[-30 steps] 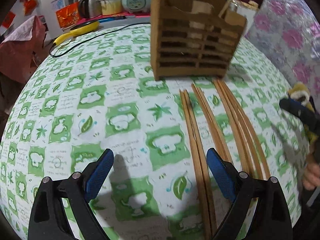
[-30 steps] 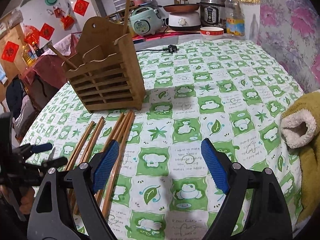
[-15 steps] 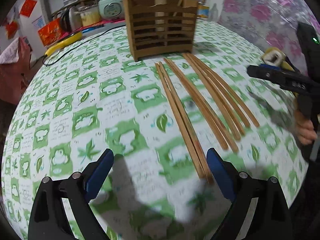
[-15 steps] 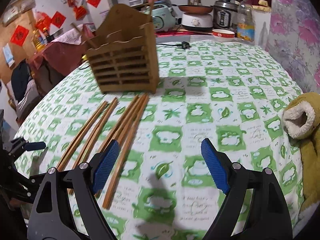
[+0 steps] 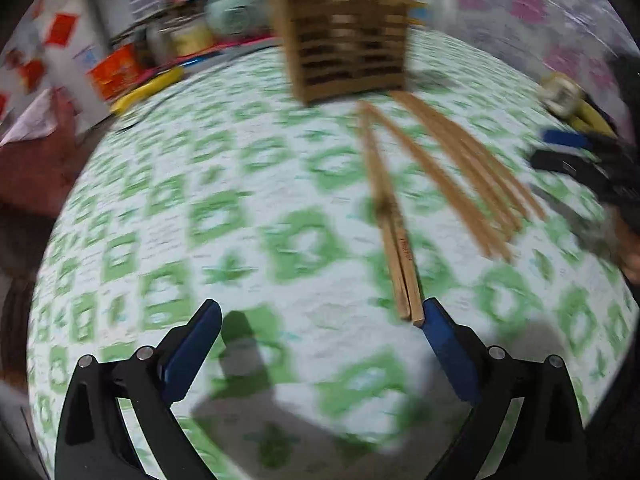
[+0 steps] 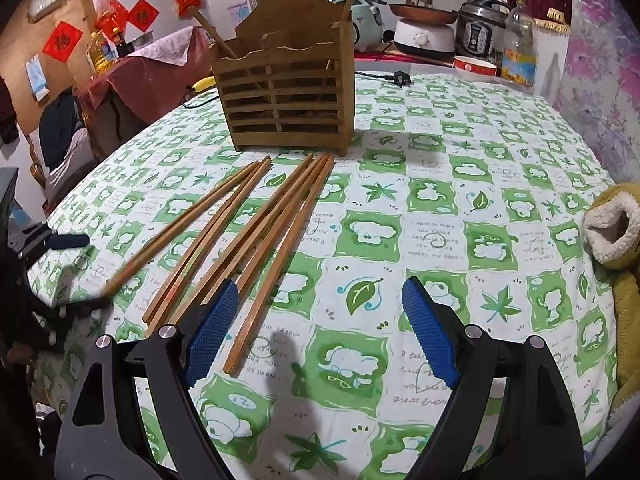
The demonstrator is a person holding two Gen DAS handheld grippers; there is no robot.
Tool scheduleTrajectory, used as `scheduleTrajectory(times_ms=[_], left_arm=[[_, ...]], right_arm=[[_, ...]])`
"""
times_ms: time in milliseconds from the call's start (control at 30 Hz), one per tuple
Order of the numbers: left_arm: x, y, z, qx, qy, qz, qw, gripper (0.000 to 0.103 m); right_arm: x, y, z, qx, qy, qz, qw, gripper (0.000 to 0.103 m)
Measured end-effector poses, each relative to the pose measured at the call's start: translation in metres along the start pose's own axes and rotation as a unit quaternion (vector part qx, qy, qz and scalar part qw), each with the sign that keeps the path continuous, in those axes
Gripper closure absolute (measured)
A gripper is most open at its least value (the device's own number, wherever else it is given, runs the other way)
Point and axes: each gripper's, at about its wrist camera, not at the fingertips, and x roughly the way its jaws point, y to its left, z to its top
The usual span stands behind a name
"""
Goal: Organize utensils
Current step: 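Close the left tool on a chopstick while the right tool grasps another chopstick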
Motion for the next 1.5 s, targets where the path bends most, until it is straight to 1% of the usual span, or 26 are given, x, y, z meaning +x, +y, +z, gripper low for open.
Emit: scheduleTrajectory(times_ms=[33, 100, 133, 200, 233, 300, 367, 433, 500, 567, 700, 767, 867, 900, 967, 1033, 1100, 1133, 1267, 1300, 1333, 1367, 1400, 1433, 1467, 1500], left_arm=[[0.001, 0.008, 0.001, -0.022, 0.001, -0.001, 0.9997, 0.005], [-0.001, 0.016, 0.001, -0.041, -0.002, -0.015, 0.999, 0.005], [-0.004, 0.017, 0.0, -0.039, -0.008, -0.011, 0.9992, 0.005], [-0.01, 0.017, -0.004, -0.029, -0.023, 0.018, 0.9992, 0.005], [-0.012, 0.019, -0.005, -0.029, -0.025, 0.025, 0.999, 0.005], [-0.014, 0.029, -0.009, -0.044, -0.024, 0.019, 0.9985, 0.005], [-0.012, 0.034, -0.009, -0.051, -0.015, 0.014, 0.9985, 0.005], [-0.01, 0.028, -0.01, -0.032, -0.007, 0.011, 0.9994, 0.005], [-0.009, 0.015, -0.01, 0.003, -0.006, 0.023, 0.9997, 0.005], [-0.008, 0.007, -0.01, 0.019, -0.01, 0.034, 0.9992, 0.005], [-0.002, 0.014, -0.004, 0.004, 0.0, 0.015, 0.9999, 0.005], [0.0, 0.013, -0.002, 0.003, 0.002, 0.014, 0.9999, 0.005], [0.003, 0.001, 0.005, 0.021, -0.007, 0.028, 0.9994, 0.006], [0.003, -0.004, 0.008, 0.026, -0.009, 0.027, 0.9992, 0.007], [0.004, -0.013, 0.01, 0.04, -0.011, 0.009, 0.9991, 0.008], [0.002, -0.017, 0.008, 0.052, -0.016, 0.015, 0.9984, 0.008], [0.0, -0.012, 0.005, 0.049, -0.015, 0.013, 0.9986, 0.007], [-0.001, -0.006, 0.003, 0.039, -0.014, 0.011, 0.9991, 0.007], [-0.002, 0.011, -0.001, 0.018, -0.01, 0.024, 0.9995, 0.008], [-0.002, 0.012, -0.001, 0.017, -0.01, 0.027, 0.9994, 0.01], [-0.003, 0.011, 0.0, 0.019, -0.014, 0.027, 0.9994, 0.019], [-0.004, 0.009, 0.0, 0.023, -0.018, 0.019, 0.9994, 0.034], [-0.005, 0.007, 0.001, 0.028, -0.022, 0.015, 0.9993, 0.043], [-0.005, 0.003, 0.002, 0.035, -0.026, 0.011, 0.999, 0.059], [-0.005, 0.0, 0.002, 0.038, -0.028, 0.009, 0.9989, 0.071], [-0.003, -0.003, 0.004, 0.041, -0.028, 0.007, 0.9987, 0.075]], right_arm=[[0.0, 0.0, 0.0, 0.0, 0.0, 0.0, 1.0, 0.021], [0.0, 0.0, 0.0, -0.001, -0.002, 0.0, 1.0, 0.021], [0.0, 0.0, 0.0, -0.001, -0.002, 0.0, 1.0, 0.021], [0.0, 0.0, 0.0, 0.001, -0.001, 0.0, 1.0, 0.021], [0.0, 0.0, 0.0, 0.002, 0.0, 0.0, 1.0, 0.021], [0.001, -0.001, 0.0, 0.004, 0.002, 0.001, 1.0, 0.021], [0.002, -0.001, 0.0, 0.003, 0.004, 0.001, 1.0, 0.021], [0.002, -0.001, 0.0, 0.004, 0.004, 0.0, 1.0, 0.021], [0.002, -0.002, 0.0, 0.006, 0.004, 0.0, 1.0, 0.021], [0.003, -0.003, 0.0, 0.007, 0.005, 0.0, 1.0, 0.021], [0.003, -0.003, 0.001, 0.006, 0.003, 0.0, 1.0, 0.021], [0.004, -0.003, 0.001, 0.007, 0.004, 0.001, 1.0, 0.021], [0.002, -0.002, 0.0, 0.007, 0.002, 0.001, 1.0, 0.021], [0.003, -0.003, 0.0, 0.007, 0.002, 0.0, 1.0, 0.021], [0.003, -0.003, 0.0, 0.009, 0.002, 0.0, 1.0, 0.021], [0.003, -0.004, 0.0, 0.012, 0.004, 0.0, 1.0, 0.021], [0.004, -0.005, 0.0, 0.015, 0.004, 0.001, 1.0, 0.021], [0.004, -0.005, 0.0, 0.015, 0.004, 0.001, 1.0, 0.021], [0.004, -0.006, 0.0, 0.011, 0.004, 0.001, 1.0, 0.021], [0.004, -0.006, 0.0, 0.012, 0.003, 0.0, 1.0, 0.021], [0.004, -0.005, 0.0, 0.012, 0.003, 0.0, 1.0, 0.021], [0.004, -0.005, 0.0, 0.013, 0.003, 0.0, 1.0, 0.021], [0.004, -0.006, 0.0, 0.015, 0.002, -0.001, 1.0, 0.021], [0.003, -0.006, 0.0, 0.017, 0.001, -0.001, 1.0, 0.021], [0.003, -0.007, 0.001, 0.018, 0.001, -0.001, 1.0, 0.021], [0.003, -0.007, 0.0, 0.019, 0.001, 0.0, 1.0, 0.022]])
